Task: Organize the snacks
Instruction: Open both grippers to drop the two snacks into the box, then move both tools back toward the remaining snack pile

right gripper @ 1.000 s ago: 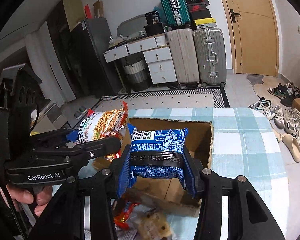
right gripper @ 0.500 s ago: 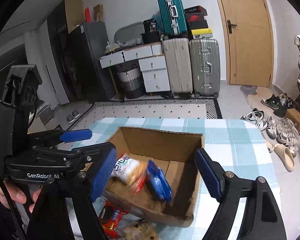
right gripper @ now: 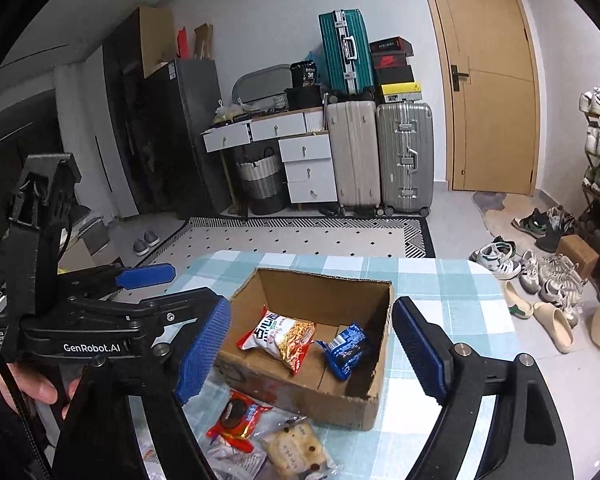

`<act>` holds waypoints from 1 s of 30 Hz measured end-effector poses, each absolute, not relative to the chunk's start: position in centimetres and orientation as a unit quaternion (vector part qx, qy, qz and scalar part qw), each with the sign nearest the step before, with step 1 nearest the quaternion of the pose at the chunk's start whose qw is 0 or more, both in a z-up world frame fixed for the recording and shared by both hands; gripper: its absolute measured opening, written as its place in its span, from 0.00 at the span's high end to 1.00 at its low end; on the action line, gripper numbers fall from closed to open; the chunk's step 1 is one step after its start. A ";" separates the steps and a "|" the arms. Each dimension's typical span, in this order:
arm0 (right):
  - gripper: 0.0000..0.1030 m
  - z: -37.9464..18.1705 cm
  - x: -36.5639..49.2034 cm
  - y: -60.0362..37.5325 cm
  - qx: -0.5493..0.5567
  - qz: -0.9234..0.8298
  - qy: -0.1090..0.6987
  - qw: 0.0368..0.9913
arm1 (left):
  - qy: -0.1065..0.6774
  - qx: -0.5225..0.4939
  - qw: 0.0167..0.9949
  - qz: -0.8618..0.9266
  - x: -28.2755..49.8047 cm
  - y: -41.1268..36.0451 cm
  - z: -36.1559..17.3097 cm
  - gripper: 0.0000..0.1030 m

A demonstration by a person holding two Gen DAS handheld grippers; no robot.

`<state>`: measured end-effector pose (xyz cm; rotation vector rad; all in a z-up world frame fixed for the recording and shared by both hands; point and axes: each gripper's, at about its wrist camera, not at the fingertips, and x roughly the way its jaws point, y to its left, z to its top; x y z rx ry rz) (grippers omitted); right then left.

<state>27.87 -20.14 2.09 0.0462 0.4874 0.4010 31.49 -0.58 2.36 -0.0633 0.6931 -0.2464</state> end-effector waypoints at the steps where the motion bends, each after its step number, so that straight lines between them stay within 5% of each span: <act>1: 0.14 2.3 27.3 -20.1 0.024 0.197 0.239 0.950 | 0.337 -0.030 0.933 -0.119 30.8 -0.5 2.7 0.22; 15: 0.05 3.6 18.2 -19.4 0.018 0.206 0.221 0.953 | 0.323 -0.028 0.941 -0.097 20.8 0.4 4.4 0.14; 20: 0.04 3.0 15.0 -18.5 0.012 0.211 0.222 0.952 | 0.322 -0.039 0.943 -0.082 17.2 1.7 3.6 0.01; 30: 0.02 0.7 10.4 -18.0 0.016 0.213 0.233 0.949 | 0.326 -0.051 0.941 -0.069 12.6 2.9 1.6 0.01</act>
